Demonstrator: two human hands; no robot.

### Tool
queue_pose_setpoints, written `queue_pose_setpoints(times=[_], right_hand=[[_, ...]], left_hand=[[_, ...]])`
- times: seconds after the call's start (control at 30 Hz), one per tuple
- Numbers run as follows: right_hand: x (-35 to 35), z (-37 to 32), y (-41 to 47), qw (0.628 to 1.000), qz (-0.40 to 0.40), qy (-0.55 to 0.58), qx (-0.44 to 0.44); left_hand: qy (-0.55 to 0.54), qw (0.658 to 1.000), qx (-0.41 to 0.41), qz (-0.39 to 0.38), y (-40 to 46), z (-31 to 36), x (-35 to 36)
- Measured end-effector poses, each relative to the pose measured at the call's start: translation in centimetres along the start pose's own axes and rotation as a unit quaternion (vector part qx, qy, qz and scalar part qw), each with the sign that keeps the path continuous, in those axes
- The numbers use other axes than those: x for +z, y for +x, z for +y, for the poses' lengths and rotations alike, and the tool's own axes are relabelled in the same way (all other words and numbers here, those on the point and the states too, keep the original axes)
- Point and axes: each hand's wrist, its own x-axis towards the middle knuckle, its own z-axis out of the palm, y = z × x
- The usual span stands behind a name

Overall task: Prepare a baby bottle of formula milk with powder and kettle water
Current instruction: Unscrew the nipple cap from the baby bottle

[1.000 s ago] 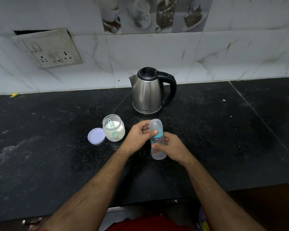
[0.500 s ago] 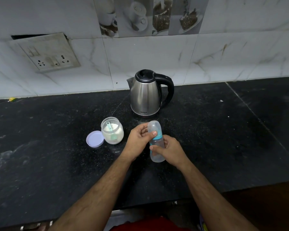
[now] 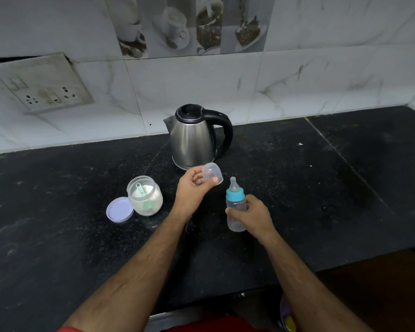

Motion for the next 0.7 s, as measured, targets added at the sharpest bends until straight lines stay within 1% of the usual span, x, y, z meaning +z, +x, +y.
queue_pose_setpoints(times=[0.07, 0.2, 0.33, 0.5, 0.7], right_hand=[[-1.0, 0.4, 0.4, 1.0, 0.026, 0.006, 0.01], [-2.9, 1.3, 0.9, 0.998, 0.061, 0.012, 0.01], [-3.9, 1.8, 1.4, 0.997, 0.073, 0.009, 0.003], [-4.4, 2.0, 2.2, 0.997, 0.073, 0.001, -0.005], [-4.6, 2.1, 2.5, 0.998, 0.058, 0.0, -0.017]], left_hand=[[0.036, 0.999, -0.011, 0.0, 0.6, -1.1, 0.2], [0.151, 0.988, -0.013, -0.003, 1.5, -2.8, 1.1], [0.235, 0.972, -0.02, -0.009, 3.2, -4.3, 2.3], [0.3, 0.953, -0.029, -0.028, 4.8, -5.9, 3.7], [0.334, 0.941, -0.03, -0.041, 5.8, -6.7, 4.9]])
